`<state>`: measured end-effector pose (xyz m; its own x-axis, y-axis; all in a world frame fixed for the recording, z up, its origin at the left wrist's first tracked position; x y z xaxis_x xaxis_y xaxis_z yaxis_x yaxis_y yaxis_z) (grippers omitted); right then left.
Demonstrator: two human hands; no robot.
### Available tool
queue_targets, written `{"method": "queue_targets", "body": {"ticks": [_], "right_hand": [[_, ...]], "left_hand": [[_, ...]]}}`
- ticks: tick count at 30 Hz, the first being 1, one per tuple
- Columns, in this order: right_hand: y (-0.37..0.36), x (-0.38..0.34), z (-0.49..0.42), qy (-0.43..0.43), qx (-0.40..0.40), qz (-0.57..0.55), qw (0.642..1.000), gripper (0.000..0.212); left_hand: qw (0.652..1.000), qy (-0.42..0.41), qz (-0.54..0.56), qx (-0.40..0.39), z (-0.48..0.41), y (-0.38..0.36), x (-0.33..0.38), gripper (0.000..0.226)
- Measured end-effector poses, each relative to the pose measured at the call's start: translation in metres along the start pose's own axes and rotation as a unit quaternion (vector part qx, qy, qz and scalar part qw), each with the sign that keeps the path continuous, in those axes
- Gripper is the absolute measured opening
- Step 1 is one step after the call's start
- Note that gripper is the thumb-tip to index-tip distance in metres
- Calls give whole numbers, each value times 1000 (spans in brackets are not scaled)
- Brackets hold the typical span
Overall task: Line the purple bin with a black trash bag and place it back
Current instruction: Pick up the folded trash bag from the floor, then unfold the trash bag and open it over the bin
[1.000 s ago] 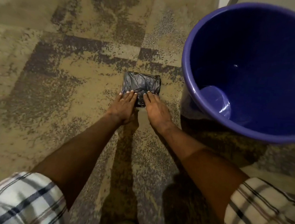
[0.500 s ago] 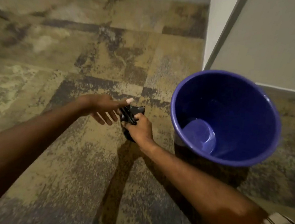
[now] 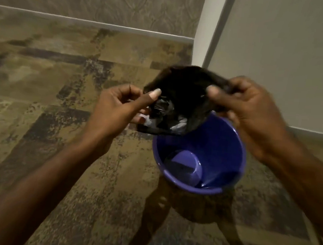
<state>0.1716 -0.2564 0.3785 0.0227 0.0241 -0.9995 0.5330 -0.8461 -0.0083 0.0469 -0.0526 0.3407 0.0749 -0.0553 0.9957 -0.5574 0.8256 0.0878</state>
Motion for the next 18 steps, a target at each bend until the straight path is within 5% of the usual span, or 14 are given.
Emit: {"method": "queue_targets", "body": {"ticks": [5, 8, 11, 14, 16, 18], "right_hand": [[75, -23, 19, 107, 164, 112, 974, 13], [87, 2, 25, 131, 190, 187, 955, 6], [73, 50, 37, 61, 129, 223, 964, 10], [50, 70, 47, -7, -11, 213, 977, 17], [43, 62, 50, -24, -100, 65, 993, 17], [45, 54, 51, -46, -140, -68, 987, 20]], "left_hand": [[992, -23, -119, -36, -7, -41, -23, 7], [964, -92, -248, -27, -9, -48, -44, 12], [963, -126, -223, -79, 0, -65, -53, 43], [927, -176, -265, -201, 17, -98, -55, 85], [904, -168, -307, -245, 22, -111, -64, 107], [903, -155, -300, -264, 21, -113, -69, 104]]}}
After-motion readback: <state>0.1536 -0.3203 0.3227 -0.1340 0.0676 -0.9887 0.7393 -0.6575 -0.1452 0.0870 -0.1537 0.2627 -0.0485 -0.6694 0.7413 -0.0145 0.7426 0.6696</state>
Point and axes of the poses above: each hand's wrist, its own z-axis away from the middle knuckle, its own y-axis out of the back of the hand, x = y × z, the point moved 4 cm from there along -z, towards the middle knuckle
